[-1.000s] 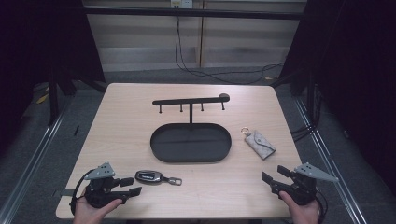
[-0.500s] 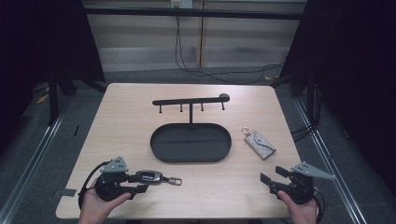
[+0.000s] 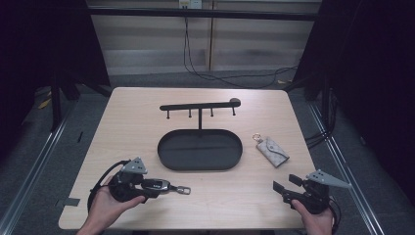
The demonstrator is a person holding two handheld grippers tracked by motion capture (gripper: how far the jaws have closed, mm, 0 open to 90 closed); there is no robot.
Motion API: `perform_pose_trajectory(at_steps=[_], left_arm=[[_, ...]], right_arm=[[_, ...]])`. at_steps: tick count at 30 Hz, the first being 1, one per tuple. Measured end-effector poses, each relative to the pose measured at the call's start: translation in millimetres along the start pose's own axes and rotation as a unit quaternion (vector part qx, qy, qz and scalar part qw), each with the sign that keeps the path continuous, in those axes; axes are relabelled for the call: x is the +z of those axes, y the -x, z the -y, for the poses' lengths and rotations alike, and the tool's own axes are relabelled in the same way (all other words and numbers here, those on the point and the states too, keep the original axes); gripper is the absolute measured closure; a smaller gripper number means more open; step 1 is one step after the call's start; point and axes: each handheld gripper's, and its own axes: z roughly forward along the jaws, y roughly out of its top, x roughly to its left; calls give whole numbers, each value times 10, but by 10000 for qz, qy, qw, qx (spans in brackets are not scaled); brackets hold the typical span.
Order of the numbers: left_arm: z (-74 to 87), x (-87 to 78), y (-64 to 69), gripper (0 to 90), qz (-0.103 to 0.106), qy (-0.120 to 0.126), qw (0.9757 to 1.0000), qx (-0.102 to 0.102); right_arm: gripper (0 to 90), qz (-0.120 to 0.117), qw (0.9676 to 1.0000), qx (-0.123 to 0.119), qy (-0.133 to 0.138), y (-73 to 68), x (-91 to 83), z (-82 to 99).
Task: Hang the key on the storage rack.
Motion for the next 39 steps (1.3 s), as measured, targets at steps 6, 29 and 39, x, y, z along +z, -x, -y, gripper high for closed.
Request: perform_pose_trajectory(at_steps=[6,29,39], left_arm=[[-113,51,-63,580,14,-179,9998,90],[-685,183,87,630,158,-1120,9882,1034],[-782,427,112,630,252,-1625,9783,1263]], right_arm=[[264,11,10000,-29,-35,-4,12,0],[262,27,9999,-33,-95,-3,29,-1],[263,10,9999,-28,-124,-2,32,0]])
